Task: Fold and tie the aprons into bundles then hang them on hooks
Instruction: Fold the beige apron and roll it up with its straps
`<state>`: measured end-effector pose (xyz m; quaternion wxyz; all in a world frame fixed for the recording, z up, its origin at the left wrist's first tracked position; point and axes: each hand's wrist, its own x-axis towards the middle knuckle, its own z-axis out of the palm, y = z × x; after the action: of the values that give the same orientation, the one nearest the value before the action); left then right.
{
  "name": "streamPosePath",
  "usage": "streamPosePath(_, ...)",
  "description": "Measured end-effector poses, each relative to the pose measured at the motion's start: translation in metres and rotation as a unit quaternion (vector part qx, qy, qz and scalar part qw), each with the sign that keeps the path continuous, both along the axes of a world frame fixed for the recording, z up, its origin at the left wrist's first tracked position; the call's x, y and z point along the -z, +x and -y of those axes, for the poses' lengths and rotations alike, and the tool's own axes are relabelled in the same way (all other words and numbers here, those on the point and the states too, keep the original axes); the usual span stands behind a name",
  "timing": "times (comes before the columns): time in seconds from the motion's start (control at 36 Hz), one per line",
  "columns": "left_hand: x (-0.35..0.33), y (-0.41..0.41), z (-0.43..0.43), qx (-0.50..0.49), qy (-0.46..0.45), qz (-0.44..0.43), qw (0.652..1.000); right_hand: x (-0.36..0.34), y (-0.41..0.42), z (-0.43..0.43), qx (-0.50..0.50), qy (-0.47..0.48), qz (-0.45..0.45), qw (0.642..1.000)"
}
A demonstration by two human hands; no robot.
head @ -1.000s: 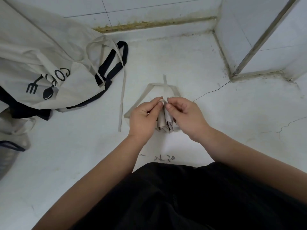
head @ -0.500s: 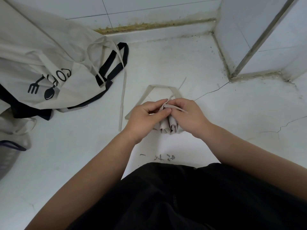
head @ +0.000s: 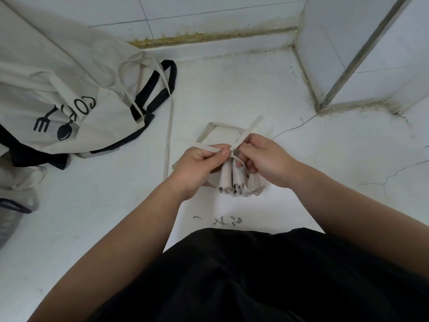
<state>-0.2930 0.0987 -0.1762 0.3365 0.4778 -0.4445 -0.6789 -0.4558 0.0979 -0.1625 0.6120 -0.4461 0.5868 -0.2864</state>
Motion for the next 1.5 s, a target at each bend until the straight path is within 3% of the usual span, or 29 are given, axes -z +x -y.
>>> streamPosePath(0.17, -0.012, 0.007, 0.009, 0.117, -0.081, 0.103, 0.984, 0.002, -0.007, -0.002, -0.056, -0.007, 0.004, 0.998)
streamPosePath(0.25, -0.016, 0.008, 0.013, 0.146, -0.085, 0.123, 0.978, 0.002, -0.007, -0.001, -0.117, -0.004, -0.045, 0.992)
streamPosePath(0.33, -0.017, 0.008, 0.013, 0.126, -0.069, 0.107, 0.984, 0.001, -0.005, -0.001, -0.128, -0.026, -0.102, 0.986)
streamPosePath(0.44, -0.013, 0.004, 0.007, 0.024, -0.014, 0.035, 0.999, 0.001, 0.001, -0.004, -0.057, -0.054, -0.106, 0.991)
streamPosePath(0.56, -0.006, -0.003, -0.001, -0.021, 0.025, 0.003, 0.999, 0.002, 0.011, -0.008, 0.047, 0.016, 0.046, 0.998)
streamPosePath(0.67, -0.004, -0.004, -0.006, -0.054, -0.004, 0.005, 0.999, -0.007, 0.008, -0.007, 0.128, 0.097, 0.268, 0.950)
streamPosePath(0.72, -0.003, -0.004, -0.007, -0.057, -0.009, 0.002, 0.998, -0.013, 0.009, -0.005, 0.138, 0.095, 0.295, 0.941)
streamPosePath(0.86, -0.001, -0.006, -0.010, -0.109, -0.013, 0.004, 0.994, -0.010, 0.018, -0.006, 0.276, 0.024, 0.243, 0.930)
streamPosePath(0.97, 0.004, -0.004, -0.013, -0.184, 0.013, -0.004, 0.983, 0.006, 0.006, -0.010, 0.281, -0.063, 0.003, 0.958)
streamPosePath(1.03, 0.007, -0.003, -0.016, -0.226, 0.017, -0.008, 0.974, 0.011, -0.001, -0.013, 0.276, -0.077, -0.050, 0.957)
streamPosePath(1.17, 0.006, -0.014, -0.017, -0.263, 0.029, -0.042, 0.963, 0.019, -0.004, -0.010, 0.327, -0.062, -0.067, 0.940)
streamPosePath(1.28, -0.002, -0.017, -0.009, -0.268, 0.039, -0.074, 0.960, 0.017, -0.002, -0.004, 0.343, -0.031, -0.002, 0.939)
streamPosePath(1.39, -0.013, -0.022, -0.003, -0.209, 0.046, -0.055, 0.975, 0.020, 0.001, 0.001, 0.312, 0.008, -0.021, 0.950)
streamPosePath(1.5, -0.013, -0.031, -0.003, -0.212, 0.031, 0.010, 0.977, 0.016, 0.008, 0.000, 0.269, 0.054, -0.060, 0.960)
